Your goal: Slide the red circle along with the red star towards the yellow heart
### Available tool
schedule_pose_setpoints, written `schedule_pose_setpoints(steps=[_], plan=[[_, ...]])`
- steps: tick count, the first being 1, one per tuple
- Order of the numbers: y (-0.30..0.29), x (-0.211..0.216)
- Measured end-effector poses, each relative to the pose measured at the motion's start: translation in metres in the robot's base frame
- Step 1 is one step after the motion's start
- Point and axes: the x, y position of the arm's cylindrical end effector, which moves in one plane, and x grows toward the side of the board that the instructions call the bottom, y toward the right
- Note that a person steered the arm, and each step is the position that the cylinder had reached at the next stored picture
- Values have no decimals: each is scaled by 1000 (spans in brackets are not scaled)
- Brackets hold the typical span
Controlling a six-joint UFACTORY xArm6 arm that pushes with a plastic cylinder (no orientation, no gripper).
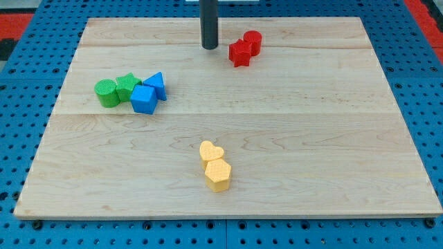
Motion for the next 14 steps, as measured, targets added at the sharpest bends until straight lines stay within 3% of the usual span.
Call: schedule_pose_setpoints(steps=[2, 3, 5, 7, 9, 14], plan=[[75, -44], [108, -28], [68, 34], [21, 70], [8, 119], [8, 116]])
